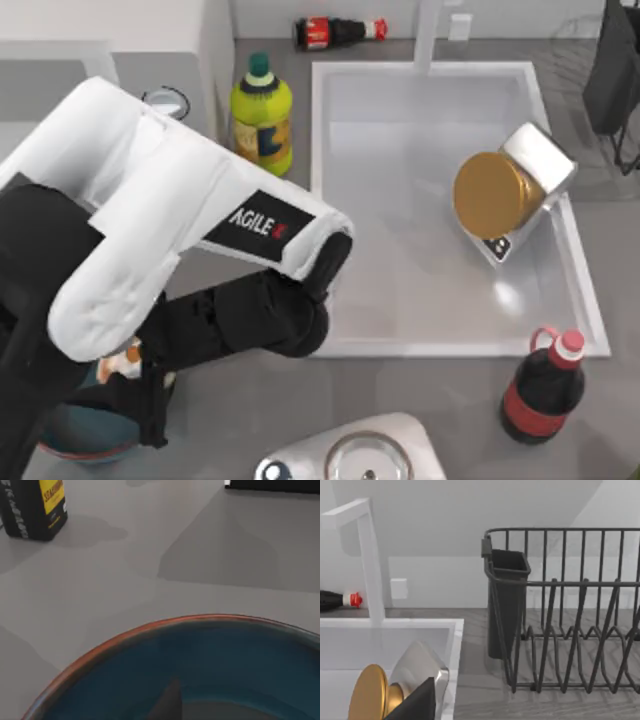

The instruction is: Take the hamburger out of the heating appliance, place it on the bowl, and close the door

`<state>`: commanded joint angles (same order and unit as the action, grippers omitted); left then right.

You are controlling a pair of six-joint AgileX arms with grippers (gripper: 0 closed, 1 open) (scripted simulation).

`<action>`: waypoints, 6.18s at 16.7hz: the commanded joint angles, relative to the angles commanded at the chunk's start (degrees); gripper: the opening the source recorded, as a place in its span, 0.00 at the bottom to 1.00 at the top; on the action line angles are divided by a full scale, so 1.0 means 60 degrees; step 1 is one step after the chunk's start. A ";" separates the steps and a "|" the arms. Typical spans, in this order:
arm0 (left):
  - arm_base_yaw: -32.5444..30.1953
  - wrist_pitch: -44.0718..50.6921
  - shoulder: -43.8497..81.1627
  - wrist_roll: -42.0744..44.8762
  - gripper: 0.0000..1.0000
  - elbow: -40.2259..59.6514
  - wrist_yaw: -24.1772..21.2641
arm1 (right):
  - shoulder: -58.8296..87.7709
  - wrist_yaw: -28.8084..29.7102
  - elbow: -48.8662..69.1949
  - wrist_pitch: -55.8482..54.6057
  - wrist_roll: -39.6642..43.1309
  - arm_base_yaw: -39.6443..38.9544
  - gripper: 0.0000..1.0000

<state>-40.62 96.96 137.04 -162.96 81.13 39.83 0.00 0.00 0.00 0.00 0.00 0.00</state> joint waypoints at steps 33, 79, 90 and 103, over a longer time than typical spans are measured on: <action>0.0411 -0.0918 0.0012 0.0429 1.00 -0.1225 0.0294 | 0.0000 0.0000 0.0000 0.0000 0.0000 0.0000 1.00; 0.6771 -1.6161 -2.2839 2.7160 0.55 -1.3522 -0.6638 | 0.0000 0.0000 0.0000 0.0000 0.0000 0.0000 1.00; 0.6771 -1.6161 -2.2839 2.7160 0.00 -1.3522 -0.6638 | 0.0000 0.0000 0.0000 0.0000 0.0000 0.0000 1.00; 0.9207 -1.6799 -2.2706 2.7161 0.00 -1.4028 -0.9075 | 0.0000 0.0000 0.0000 0.0000 0.0000 0.0000 1.00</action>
<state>14.62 -3.83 0.80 0.00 -3.04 -14.62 0.00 0.00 0.00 0.00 0.00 0.00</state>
